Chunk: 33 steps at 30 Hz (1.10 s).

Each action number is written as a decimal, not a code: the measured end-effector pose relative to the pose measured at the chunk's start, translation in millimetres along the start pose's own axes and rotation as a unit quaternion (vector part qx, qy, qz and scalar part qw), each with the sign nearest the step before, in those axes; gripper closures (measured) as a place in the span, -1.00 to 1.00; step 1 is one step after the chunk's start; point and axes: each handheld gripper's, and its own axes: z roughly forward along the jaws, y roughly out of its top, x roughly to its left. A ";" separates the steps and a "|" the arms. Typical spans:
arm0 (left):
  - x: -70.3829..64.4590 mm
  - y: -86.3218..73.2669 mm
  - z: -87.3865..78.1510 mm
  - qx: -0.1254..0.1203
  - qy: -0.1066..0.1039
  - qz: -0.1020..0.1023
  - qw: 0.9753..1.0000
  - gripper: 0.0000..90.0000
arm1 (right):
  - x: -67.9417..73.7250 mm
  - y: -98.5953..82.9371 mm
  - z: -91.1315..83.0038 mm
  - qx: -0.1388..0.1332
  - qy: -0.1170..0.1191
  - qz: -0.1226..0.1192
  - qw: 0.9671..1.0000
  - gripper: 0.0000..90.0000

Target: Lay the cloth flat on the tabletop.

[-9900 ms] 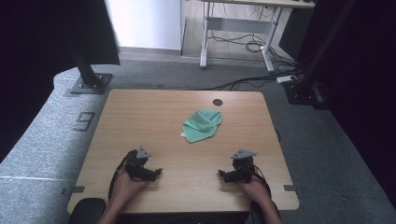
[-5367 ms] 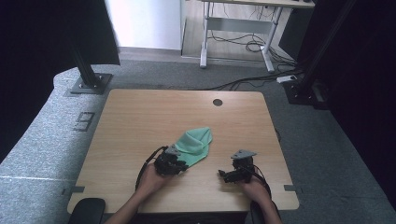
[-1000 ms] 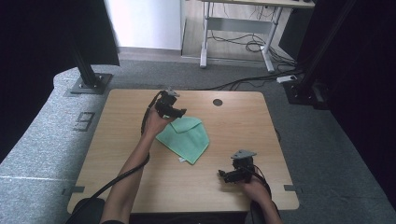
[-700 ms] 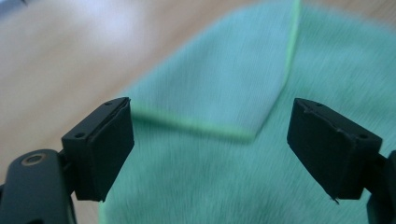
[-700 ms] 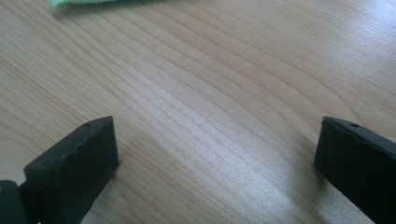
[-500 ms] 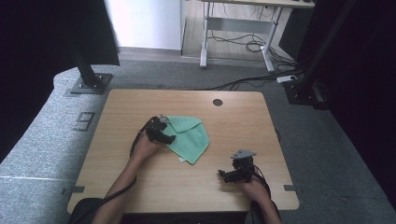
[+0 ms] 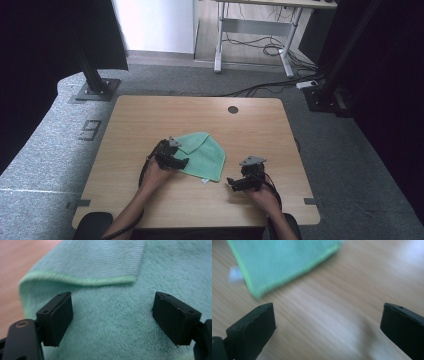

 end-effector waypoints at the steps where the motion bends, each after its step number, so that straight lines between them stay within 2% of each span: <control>1: -5.0 -1.7 -2.5 0.005 -0.009 0.005 1.000 -0.62 | 1.4 3.7 1.4 -0.004 0.000 0.002 1.000 -1.00; 3: -10.6 -0.7 -6.4 0.011 -0.010 0.020 1.000 -0.60 | 3.4 10.7 5.8 -0.007 0.004 0.008 1.000 -1.00; 5: -13.2 6.5 -11.1 -0.002 -0.010 0.026 1.000 -0.59 | 4.8 17.5 13.4 -0.001 -0.003 0.005 1.000 -1.00; 8: -12.6 23.7 -13.3 -0.019 -0.020 0.031 0.999 -0.47 | 6.9 26.6 26.9 0.009 -0.013 0.002 1.000 -1.00; 10: -11.2 34.2 -7.6 -0.012 -0.015 0.051 0.999 -0.37 | 7.6 31.1 34.1 0.013 -0.018 0.004 1.000 -1.00; 13: -8.9 42.1 9.7 0.015 -0.012 0.063 0.998 -0.22 | 7.5 34.1 41.4 0.018 -0.028 0.004 0.999 -1.00; 15: -10.0 42.3 20.5 0.030 -0.014 0.074 0.997 0.04 | 7.5 32.1 44.5 0.025 -0.036 -0.001 0.999 -1.00; 16: -9.2 42.7 21.4 0.021 -0.026 0.072 0.997 0.21 | 7.2 30.7 44.3 0.021 -0.034 0.005 0.999 -1.00; 17: -8.6 44.7 21.6 0.025 -0.021 0.074 0.997 0.54 | 6.5 29.4 43.4 0.022 -0.032 0.007 0.999 -1.00; 19: -7.5 49.0 19.0 0.025 -0.009 0.078 0.997 0.81 | 7.1 28.0 42.1 0.022 -0.034 0.005 0.999 -1.00; 23: 4.9 63.4 -2.4 -0.010 0.001 0.062 0.998 0.84 | 6.4 24.4 38.9 0.031 -0.027 0.022 0.999 -1.00; 28: 26.7 80.5 -33.1 -0.045 0.011 0.039 0.998 0.81 | 5.7 16.2 28.5 0.042 -0.016 0.017 0.999 -1.00; 33: 41.1 85.8 -45.7 -0.048 0.012 0.030 0.998 0.80 | 4.0 6.3 17.1 0.049 -0.005 0.007 0.999 -1.00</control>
